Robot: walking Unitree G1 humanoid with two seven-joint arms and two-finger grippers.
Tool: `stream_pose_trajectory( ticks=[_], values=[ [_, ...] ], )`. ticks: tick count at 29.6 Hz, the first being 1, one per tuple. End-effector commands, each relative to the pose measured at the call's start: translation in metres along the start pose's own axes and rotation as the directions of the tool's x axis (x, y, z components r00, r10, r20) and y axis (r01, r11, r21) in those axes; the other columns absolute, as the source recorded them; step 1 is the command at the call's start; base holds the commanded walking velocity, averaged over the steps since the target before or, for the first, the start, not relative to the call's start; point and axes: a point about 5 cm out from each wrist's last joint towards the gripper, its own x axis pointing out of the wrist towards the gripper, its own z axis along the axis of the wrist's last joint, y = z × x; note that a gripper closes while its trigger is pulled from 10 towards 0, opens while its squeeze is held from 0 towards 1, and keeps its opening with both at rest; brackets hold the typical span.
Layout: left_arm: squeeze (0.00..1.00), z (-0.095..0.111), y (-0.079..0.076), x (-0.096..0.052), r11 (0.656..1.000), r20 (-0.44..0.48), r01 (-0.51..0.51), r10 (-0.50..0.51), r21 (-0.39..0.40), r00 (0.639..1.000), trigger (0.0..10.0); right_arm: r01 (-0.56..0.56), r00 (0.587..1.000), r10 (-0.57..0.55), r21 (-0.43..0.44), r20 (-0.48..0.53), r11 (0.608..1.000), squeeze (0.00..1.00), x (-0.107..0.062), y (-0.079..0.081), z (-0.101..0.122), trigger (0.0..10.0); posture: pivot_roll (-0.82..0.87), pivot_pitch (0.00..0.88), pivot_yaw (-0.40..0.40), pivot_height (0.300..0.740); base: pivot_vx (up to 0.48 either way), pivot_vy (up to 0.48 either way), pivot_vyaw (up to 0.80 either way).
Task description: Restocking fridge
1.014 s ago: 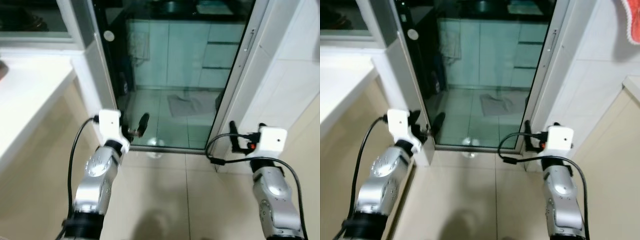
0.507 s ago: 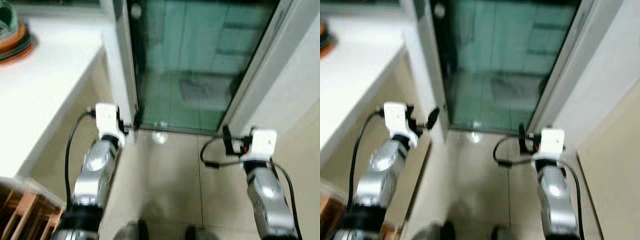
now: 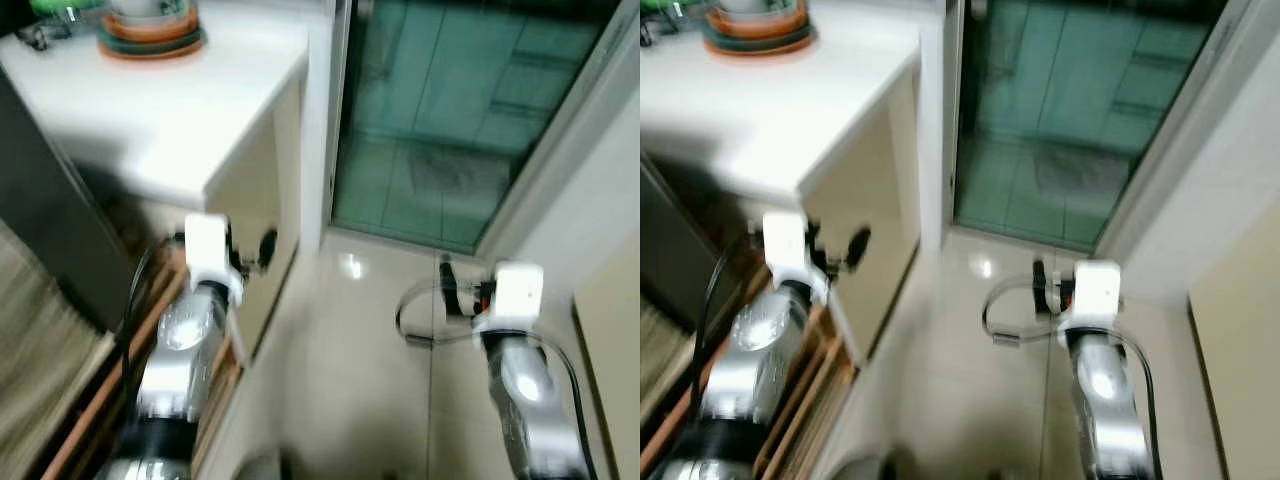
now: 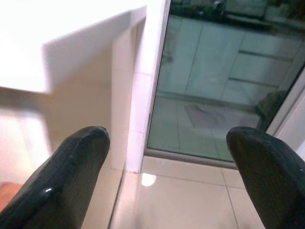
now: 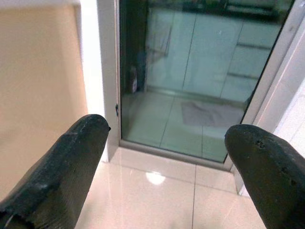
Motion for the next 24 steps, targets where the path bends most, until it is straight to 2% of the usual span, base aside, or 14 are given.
stream_pose_trajectory(
  ticks=[1,13,16,19,24],
  values=[
    [0.00,0.004,-0.005,0.002,1.000,0.016,0.019,-0.019,0.004,1.000,10.0,0.011,1.000,-0.011,-0.006,0.004,1.000,0.00,0.001,-0.006,0.001,10.0,-0.09,0.000,0.031,0.740,-0.480,0.000,0.00],
    [0.00,0.005,-0.002,-0.001,1.000,0.026,0.009,-0.009,0.008,1.000,10.0,0.009,1.000,-0.009,-0.009,0.010,1.000,0.00,0.002,-0.004,-0.001,10.0,-0.08,0.000,0.029,0.740,-0.480,0.000,0.00],
    [0.00,0.009,0.000,-0.002,1.000,0.055,-0.003,0.003,0.001,0.998,10.0,0.040,0.997,-0.039,-0.003,0.070,0.999,0.00,0.003,-0.007,0.008,10.0,-0.07,0.000,0.028,0.740,-0.480,0.000,0.00],
    [0.00,0.027,0.008,-0.001,0.998,0.146,-0.067,0.065,0.008,0.987,10.0,0.077,0.982,-0.081,0.031,0.170,0.997,0.00,0.004,-0.010,0.028,10.0,-0.07,0.000,0.022,0.740,-0.480,0.000,0.00],
    [0.00,0.030,0.007,-0.001,0.998,0.148,-0.068,0.069,-0.010,0.987,10.0,0.062,0.979,-0.073,0.060,0.189,0.996,0.00,0.010,-0.007,0.038,10.0,-0.07,0.000,0.015,0.740,-0.479,0.000,0.00]
  ],
)
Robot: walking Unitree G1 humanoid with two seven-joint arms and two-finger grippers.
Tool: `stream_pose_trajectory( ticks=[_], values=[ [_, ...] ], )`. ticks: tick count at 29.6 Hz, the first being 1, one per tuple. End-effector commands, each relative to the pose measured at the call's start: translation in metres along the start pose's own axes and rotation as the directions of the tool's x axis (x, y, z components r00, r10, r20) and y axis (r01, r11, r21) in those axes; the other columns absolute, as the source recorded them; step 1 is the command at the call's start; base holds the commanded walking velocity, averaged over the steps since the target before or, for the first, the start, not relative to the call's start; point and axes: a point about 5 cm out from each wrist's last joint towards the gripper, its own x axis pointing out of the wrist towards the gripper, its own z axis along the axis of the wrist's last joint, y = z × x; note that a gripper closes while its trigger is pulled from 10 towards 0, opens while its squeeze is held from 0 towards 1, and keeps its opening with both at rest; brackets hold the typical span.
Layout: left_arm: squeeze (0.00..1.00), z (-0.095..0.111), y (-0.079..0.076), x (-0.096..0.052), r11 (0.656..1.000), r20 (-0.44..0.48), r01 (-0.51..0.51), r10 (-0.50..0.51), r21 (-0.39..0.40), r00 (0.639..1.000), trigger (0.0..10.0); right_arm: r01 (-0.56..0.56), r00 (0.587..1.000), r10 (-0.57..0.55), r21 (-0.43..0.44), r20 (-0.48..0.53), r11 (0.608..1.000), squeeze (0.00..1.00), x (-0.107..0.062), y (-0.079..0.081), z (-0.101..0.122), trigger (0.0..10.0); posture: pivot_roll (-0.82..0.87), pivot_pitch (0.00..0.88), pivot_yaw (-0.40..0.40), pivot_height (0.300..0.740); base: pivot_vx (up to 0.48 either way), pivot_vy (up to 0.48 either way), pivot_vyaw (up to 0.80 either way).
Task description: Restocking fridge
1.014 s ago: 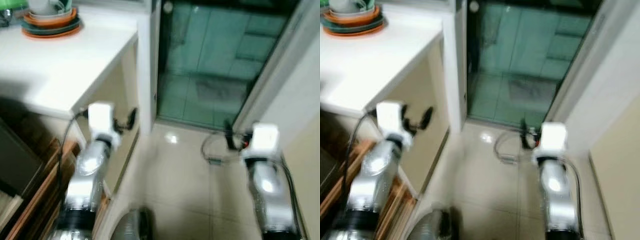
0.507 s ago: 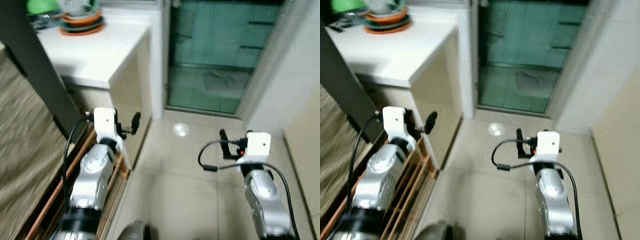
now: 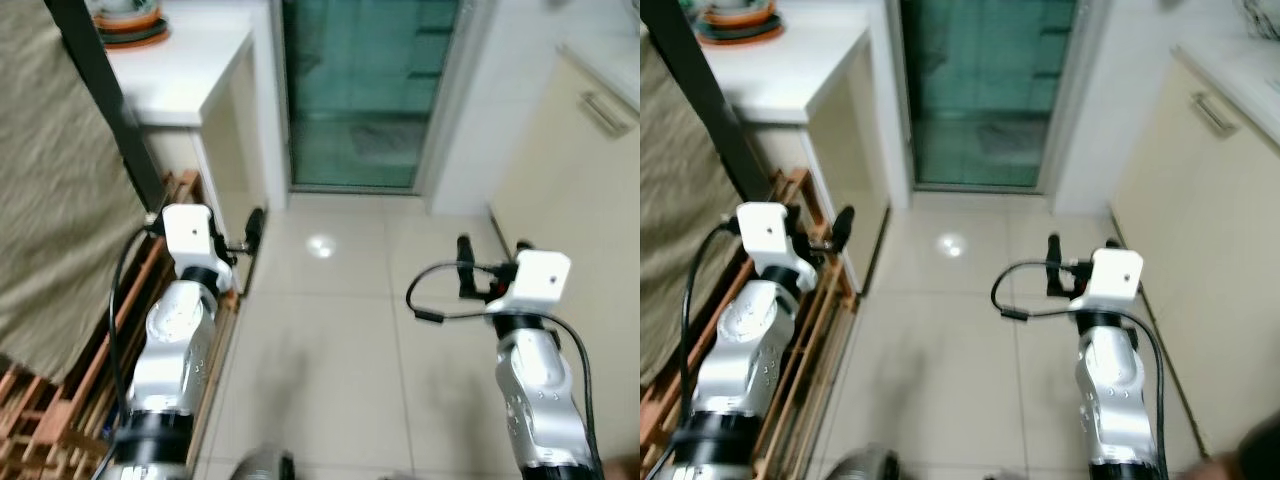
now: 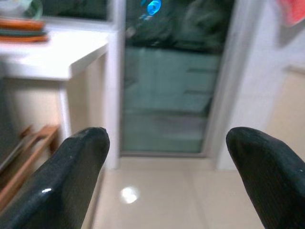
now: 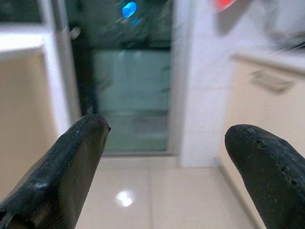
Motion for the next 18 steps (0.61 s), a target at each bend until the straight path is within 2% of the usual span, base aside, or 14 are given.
stream_pose_trajectory(
  ticks=[1,7,9,18],
  values=[
    [0.00,0.005,-0.002,0.002,1.000,0.013,0.003,-0.003,-0.001,1.000,10.0,-0.003,1.000,0.002,0.023,0.025,1.000,0.00,0.005,0.002,0.009,10.0,-0.07,0.000,0.013,0.740,-0.476,0.000,0.00],
    [0.00,0.003,-0.006,0.001,1.000,0.017,0.014,-0.014,0.013,1.000,10.0,-0.011,1.000,0.011,0.008,-0.004,1.000,0.00,0.004,0.003,0.002,10.0,-0.07,0.000,0.009,0.740,-0.477,0.000,0.00],
    [0.00,0.006,-0.009,0.000,0.998,0.051,0.037,-0.039,0.053,0.998,10.0,-0.017,1.000,0.017,0.007,-0.005,1.000,0.00,0.004,0.004,0.002,10.0,-0.08,0.000,0.008,0.740,0.000,0.000,0.00],
    [0.00,0.014,-0.010,0.000,0.997,0.088,0.047,-0.052,0.063,0.995,10.0,-0.030,0.999,0.030,-0.002,0.010,1.000,0.00,0.009,0.004,0.008,10.0,-0.07,0.000,0.003,0.740,0.000,0.000,0.00]
  ],
)
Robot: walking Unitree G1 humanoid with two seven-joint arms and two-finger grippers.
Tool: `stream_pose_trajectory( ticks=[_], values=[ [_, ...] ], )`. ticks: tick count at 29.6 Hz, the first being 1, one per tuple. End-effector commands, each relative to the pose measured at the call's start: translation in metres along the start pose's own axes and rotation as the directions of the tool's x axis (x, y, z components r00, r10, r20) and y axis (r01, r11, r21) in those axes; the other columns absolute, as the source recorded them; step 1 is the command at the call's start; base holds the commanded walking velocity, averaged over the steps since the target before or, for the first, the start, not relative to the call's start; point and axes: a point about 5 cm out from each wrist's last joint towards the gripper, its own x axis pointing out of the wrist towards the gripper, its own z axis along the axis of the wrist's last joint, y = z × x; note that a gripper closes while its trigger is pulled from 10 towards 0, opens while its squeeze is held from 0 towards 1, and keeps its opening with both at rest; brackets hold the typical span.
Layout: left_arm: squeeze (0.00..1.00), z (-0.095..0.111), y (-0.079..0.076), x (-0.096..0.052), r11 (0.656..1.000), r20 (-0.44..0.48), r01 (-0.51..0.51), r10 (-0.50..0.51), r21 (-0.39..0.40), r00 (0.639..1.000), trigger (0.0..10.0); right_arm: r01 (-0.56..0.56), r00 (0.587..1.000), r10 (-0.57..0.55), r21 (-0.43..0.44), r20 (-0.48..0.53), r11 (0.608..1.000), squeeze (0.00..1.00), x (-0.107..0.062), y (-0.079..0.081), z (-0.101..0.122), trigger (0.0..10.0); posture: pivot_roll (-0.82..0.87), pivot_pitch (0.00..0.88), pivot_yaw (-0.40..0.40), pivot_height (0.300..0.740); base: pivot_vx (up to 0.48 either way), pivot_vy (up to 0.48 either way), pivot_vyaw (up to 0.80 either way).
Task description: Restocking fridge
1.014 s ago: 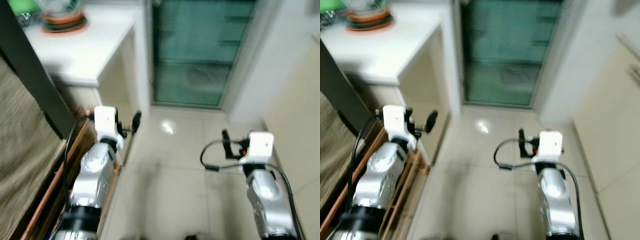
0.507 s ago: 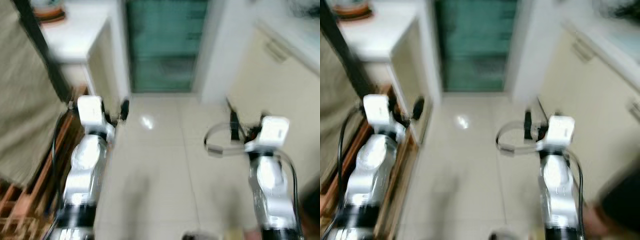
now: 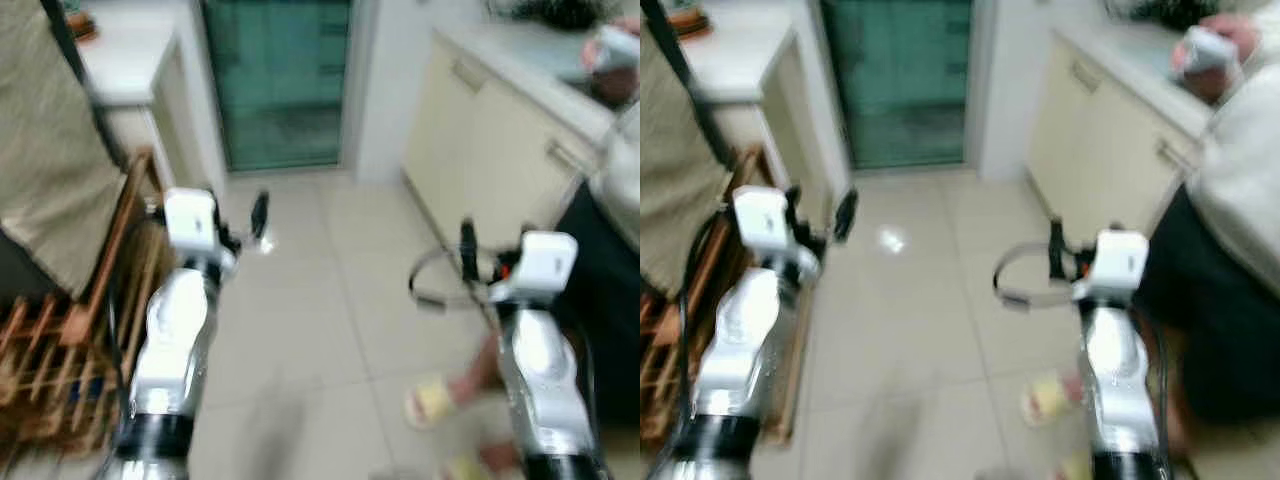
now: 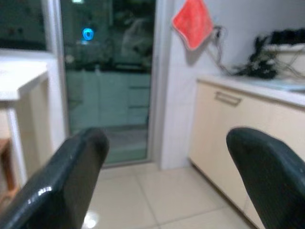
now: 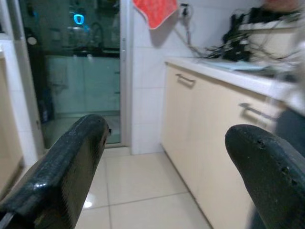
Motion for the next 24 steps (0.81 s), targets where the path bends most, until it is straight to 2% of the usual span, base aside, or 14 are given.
stream_pose_trajectory(
  ticks=[1,6,18,22,23,24],
  values=[
    [0.00,0.005,-0.003,0.002,1.000,0.021,0.016,-0.016,0.011,1.000,10.0,-0.020,1.000,0.020,0.003,0.010,1.000,0.00,0.004,0.004,0.004,10.0,-0.07,0.000,0.003,0.740,0.251,0.409,0.00],
    [0.00,0.007,-0.004,0.003,1.000,0.023,0.006,-0.006,0.029,1.000,10.0,-0.032,0.999,0.032,0.001,0.002,0.999,0.00,0.005,0.006,0.002,10.0,-0.07,0.000,0.000,0.740,0.270,0.398,0.00],
    [0.00,0.004,0.001,0.004,0.999,0.003,-0.036,0.036,-0.022,0.999,10.0,-0.047,0.999,0.047,0.001,-0.020,0.999,0.00,0.003,0.008,-0.003,10.0,-0.07,0.000,0.006,0.740,0.282,0.390,0.00],
    [0.00,0.001,0.004,0.004,0.997,-0.016,-0.060,0.060,-0.039,0.998,10.0,-0.072,0.997,0.072,-0.018,-0.028,0.997,0.00,0.003,0.011,-0.004,10.0,-0.07,0.000,0.012,0.740,0.070,0.447,0.74],
    [0.00,0.000,0.007,0.005,0.996,-0.029,-0.086,0.086,0.001,0.996,10.0,-0.074,0.997,0.073,-0.023,-0.030,0.997,0.00,0.002,0.011,-0.005,10.0,-0.07,0.000,0.012,0.740,0.000,0.000,0.76],
    [0.00,0.000,0.007,0.005,0.996,-0.029,-0.086,0.086,0.001,0.996,10.0,-0.074,0.997,0.073,-0.023,-0.030,0.997,0.00,0.002,0.011,-0.005,10.0,-0.07,0.000,0.012,0.740,0.000,0.000,0.76]
  ],
)
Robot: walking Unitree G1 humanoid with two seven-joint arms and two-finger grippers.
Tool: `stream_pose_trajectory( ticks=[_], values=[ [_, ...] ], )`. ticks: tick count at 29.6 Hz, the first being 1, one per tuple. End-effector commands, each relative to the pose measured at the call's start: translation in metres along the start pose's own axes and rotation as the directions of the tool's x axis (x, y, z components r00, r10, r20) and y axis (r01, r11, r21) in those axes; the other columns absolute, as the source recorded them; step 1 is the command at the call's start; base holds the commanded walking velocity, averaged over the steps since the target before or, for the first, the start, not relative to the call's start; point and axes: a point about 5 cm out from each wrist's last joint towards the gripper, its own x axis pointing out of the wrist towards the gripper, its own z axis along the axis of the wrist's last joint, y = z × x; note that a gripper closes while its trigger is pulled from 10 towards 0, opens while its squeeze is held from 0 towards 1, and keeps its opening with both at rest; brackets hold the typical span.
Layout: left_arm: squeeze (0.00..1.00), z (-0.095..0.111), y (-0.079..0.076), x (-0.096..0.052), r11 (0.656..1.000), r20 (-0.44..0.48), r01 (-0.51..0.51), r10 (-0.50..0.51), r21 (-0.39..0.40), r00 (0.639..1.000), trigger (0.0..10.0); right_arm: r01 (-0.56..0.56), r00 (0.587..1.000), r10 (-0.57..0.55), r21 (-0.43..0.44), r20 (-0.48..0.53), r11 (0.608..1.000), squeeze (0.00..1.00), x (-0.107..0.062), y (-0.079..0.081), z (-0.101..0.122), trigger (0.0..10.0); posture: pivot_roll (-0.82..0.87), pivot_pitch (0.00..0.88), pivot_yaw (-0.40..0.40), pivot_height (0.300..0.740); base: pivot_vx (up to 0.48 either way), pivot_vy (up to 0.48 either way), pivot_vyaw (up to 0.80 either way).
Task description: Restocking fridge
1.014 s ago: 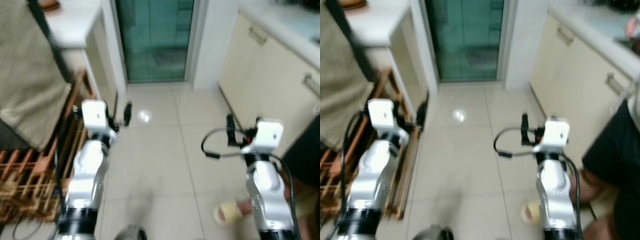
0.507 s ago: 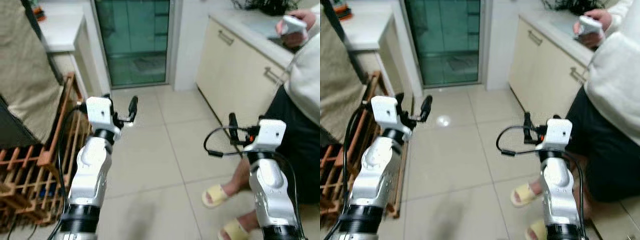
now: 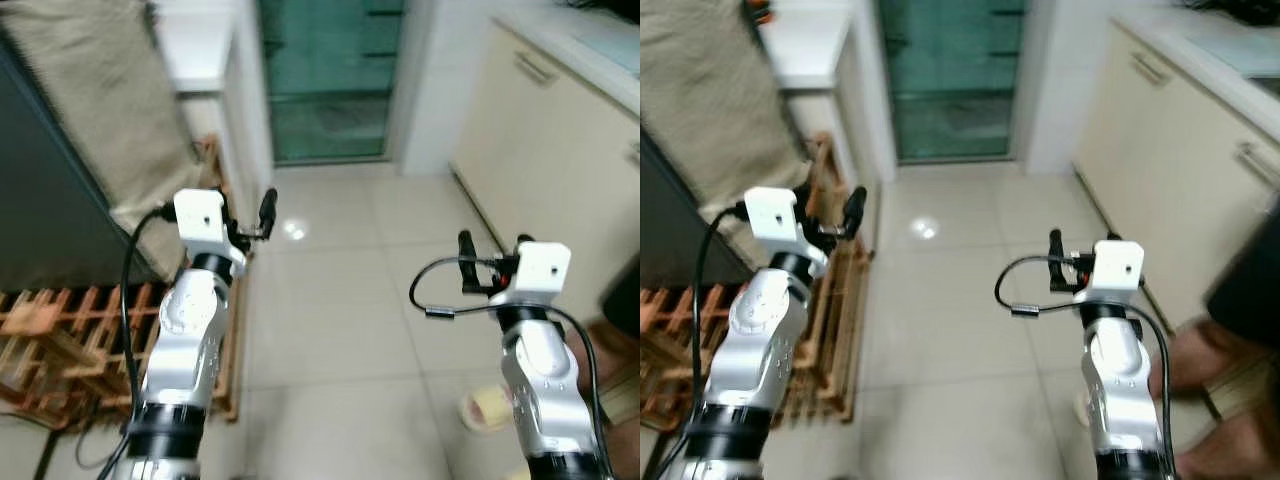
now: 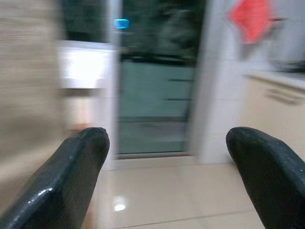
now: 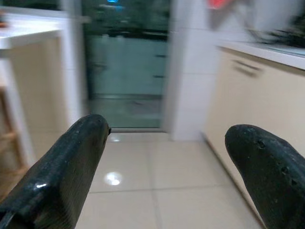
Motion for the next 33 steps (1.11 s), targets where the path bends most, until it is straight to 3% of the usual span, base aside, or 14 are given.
stream_pose_trajectory(
  ticks=[1,14,24,27,30,33],
  values=[
    [0.00,-0.003,0.018,-0.002,0.997,-0.029,-0.072,0.073,0.031,0.997,10.0,-0.044,0.999,0.044,0.003,0.002,0.999,0.00,0.003,0.012,0.002,10.0,-0.07,0.000,0.011,0.740,0.000,0.000,0.63],
    [0.00,-0.001,0.018,-0.004,0.998,-0.017,-0.062,0.062,0.021,0.998,10.0,-0.055,0.998,0.055,0.011,-0.008,0.998,0.00,0.002,0.013,-0.002,10.0,-0.06,0.000,0.010,0.740,0.000,0.000,0.00],
    [0.00,0.006,-0.001,0.014,1.000,-0.013,-0.002,0.003,0.022,1.000,10.0,-0.031,1.000,0.031,0.020,-0.001,0.999,0.00,0.003,0.010,-0.002,10.0,-0.06,0.000,0.019,0.740,0.000,0.000,0.00],
    [0.00,0.008,0.000,0.009,0.999,-0.005,0.009,-0.009,0.040,1.000,10.0,-0.012,0.999,0.011,0.016,0.039,1.000,0.00,0.004,0.009,0.007,10.0,-0.07,0.000,0.028,0.740,0.000,0.000,0.00],
    [0.00,0.010,0.010,-0.005,0.997,-0.005,-0.001,0.001,0.079,1.000,10.0,0.027,0.989,-0.030,0.017,0.148,0.999,0.00,0.001,0.007,0.036,10.0,-0.07,0.000,0.029,0.740,0.000,0.000,0.00],
    [0.00,0.018,0.015,-0.010,0.996,0.022,-0.014,0.012,0.090,1.000,10.0,0.040,0.987,-0.043,0.021,0.153,0.999,0.00,-0.005,0.004,0.039,10.0,-0.06,0.000,0.016,0.740,0.000,0.000,0.00]
  ],
)
